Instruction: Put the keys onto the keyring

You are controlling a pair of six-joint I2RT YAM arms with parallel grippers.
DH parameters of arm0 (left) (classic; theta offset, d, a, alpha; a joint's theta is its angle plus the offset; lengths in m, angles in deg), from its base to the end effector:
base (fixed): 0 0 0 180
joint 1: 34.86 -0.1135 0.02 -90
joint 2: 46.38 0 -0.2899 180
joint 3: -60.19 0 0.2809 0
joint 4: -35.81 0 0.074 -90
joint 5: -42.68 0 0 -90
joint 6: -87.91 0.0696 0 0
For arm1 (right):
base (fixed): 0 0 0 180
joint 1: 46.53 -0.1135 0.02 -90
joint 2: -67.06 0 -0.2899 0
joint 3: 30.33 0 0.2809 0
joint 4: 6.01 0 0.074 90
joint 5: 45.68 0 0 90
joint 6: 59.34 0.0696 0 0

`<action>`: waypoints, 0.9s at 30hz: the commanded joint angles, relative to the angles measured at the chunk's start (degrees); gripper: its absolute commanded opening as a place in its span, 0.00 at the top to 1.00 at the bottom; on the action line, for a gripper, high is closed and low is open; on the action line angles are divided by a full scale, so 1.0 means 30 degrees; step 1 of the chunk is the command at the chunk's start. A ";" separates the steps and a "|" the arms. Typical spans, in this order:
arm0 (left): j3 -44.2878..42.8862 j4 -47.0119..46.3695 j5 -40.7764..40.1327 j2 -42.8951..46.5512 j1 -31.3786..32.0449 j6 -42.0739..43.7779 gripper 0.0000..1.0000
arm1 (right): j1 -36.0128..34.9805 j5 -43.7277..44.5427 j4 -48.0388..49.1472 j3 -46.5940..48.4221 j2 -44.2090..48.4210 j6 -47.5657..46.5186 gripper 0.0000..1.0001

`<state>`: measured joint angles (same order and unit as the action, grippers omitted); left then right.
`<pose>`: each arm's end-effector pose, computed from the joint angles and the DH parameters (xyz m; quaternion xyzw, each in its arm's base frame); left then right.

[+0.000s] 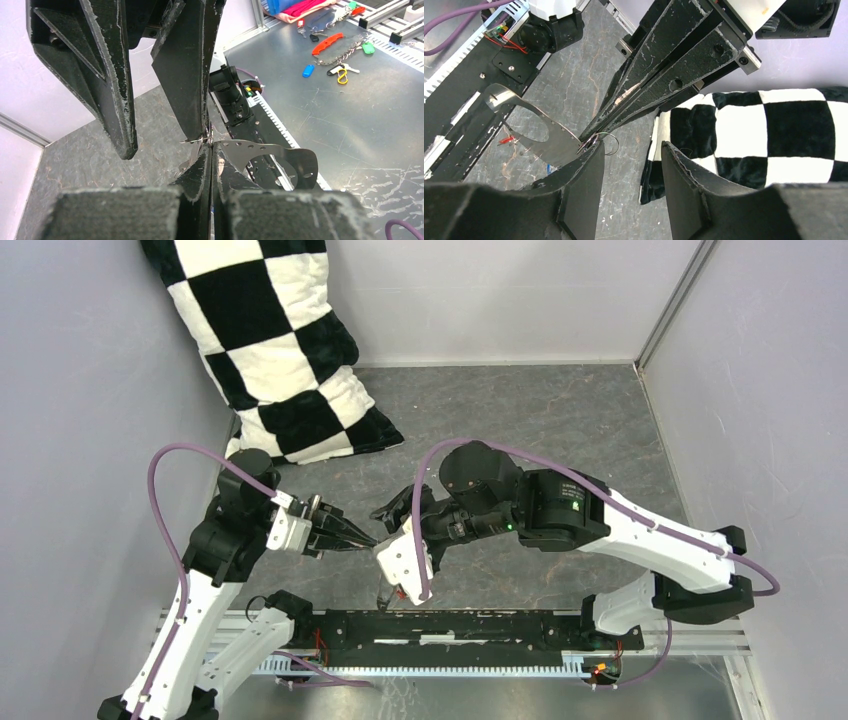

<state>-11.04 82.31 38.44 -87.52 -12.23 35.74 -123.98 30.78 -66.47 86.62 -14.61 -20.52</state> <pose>0.0846 -0.1105 0.4227 0.6476 0.3018 -0.4821 0.5071 0.0570 0.3310 0.5023 -0.7829 0.3064 0.2179 0.4957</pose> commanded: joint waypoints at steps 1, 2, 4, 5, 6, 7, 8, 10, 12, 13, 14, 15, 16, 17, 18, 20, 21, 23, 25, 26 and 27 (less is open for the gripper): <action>-0.0663 -0.0580 0.1280 0.0210 0.0049 0.0339 0.98 | 0.0291 -0.0610 -0.0814 0.1080 -0.0515 -0.1307 0.48; -0.0671 -0.0581 0.1332 0.0209 0.0066 0.0275 0.98 | 0.0340 -0.0700 -0.0914 0.1167 -0.0600 -0.1510 0.48; -0.0686 -0.0580 0.1486 0.0209 0.0065 0.0107 0.98 | 0.0383 -0.0785 -0.1083 0.1276 -0.0793 -0.1979 0.49; -0.0673 -0.0580 0.1566 0.0235 0.0072 0.0041 0.98 | 0.0500 -0.0874 -0.1134 0.1251 -0.0802 -0.2282 0.49; -0.0694 -0.0573 0.1610 0.0238 0.0073 -0.0066 0.98 | 0.0561 -0.1020 -0.1201 0.1239 -0.0785 -0.2565 0.49; -0.0700 -0.0565 0.1695 0.0239 0.0058 -0.0134 0.98 | 0.0688 -0.1299 -0.1226 0.1221 -0.0758 -0.2833 0.48; -0.0715 -0.0564 0.1746 0.0217 0.0071 -0.0223 0.98 | 0.0869 -0.1537 -0.1191 0.1251 -0.0732 -0.2982 0.49; -0.0745 -0.0564 0.1793 0.0209 0.0071 -0.0322 0.98 | 0.1124 -0.1856 -0.1200 0.1416 -0.0794 -0.3117 0.48; -0.0732 -0.0575 0.1830 0.0209 0.0072 -0.0372 0.98 | 0.1252 -0.1916 -0.1230 0.1590 -0.0846 -0.3174 0.48; -0.0708 -0.0569 0.1866 0.0209 0.0047 -0.0389 0.98 | 0.1262 -0.1947 -0.1270 0.1627 -0.0844 -0.3173 0.48; -0.0687 -0.0572 0.1856 0.0195 0.0070 -0.0383 0.98 | 0.1269 -0.2092 -0.1310 0.1660 -0.0833 -0.3235 0.48; -0.0674 -0.0561 0.1854 0.0219 0.0072 -0.0390 0.98 | 0.1269 -0.2267 -0.1318 0.1606 -0.0773 -0.3291 0.48; -0.0646 -0.0574 0.1854 0.0214 0.0058 -0.0391 0.98 | 0.1280 -0.2406 -0.1355 0.1559 -0.0768 -0.3382 0.47; -0.0643 -0.0580 0.1895 0.0210 0.0071 -0.0391 0.98 | 0.1310 -0.2619 -0.1467 0.1572 -0.0756 -0.3520 0.47; -0.0668 -0.0558 0.1932 0.0184 0.0069 -0.0413 0.98 | 0.1325 -0.2762 -0.1623 0.1573 -0.0810 -0.3676 0.47; -0.0775 -0.0550 0.2035 0.0089 0.0049 -0.0488 0.98 | 0.1323 -0.2916 -0.1938 0.1580 -0.0901 -0.3943 0.46; -0.0849 -0.0478 0.2071 0.0062 0.0044 -0.0454 0.98 | 0.1350 -0.2915 -0.1999 0.1587 -0.0954 -0.3948 0.46; -0.1078 0.0110 0.2179 -0.0034 0.0056 -0.0044 0.98 | 0.1382 -0.2950 -0.2148 0.1702 -0.1077 -0.4041 0.46; -0.1241 0.0562 0.2312 -0.0132 0.0054 0.0108 0.98 | 0.1498 -0.2931 -0.2282 0.1748 -0.1126 -0.4120 0.46; -0.1281 0.0613 0.2373 -0.0119 0.0067 0.0133 0.98 | 0.1560 -0.2844 -0.2314 0.1749 -0.1101 -0.4191 0.46; -0.1301 0.0620 0.2421 -0.0099 0.0047 0.0088 0.98 | 0.1627 -0.2819 -0.2338 0.1763 -0.1020 -0.4294 0.46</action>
<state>-11.63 83.54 38.74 -88.03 -12.25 35.69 -120.46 21.80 -69.94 89.92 -17.28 -29.96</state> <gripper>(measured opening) 0.023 0.538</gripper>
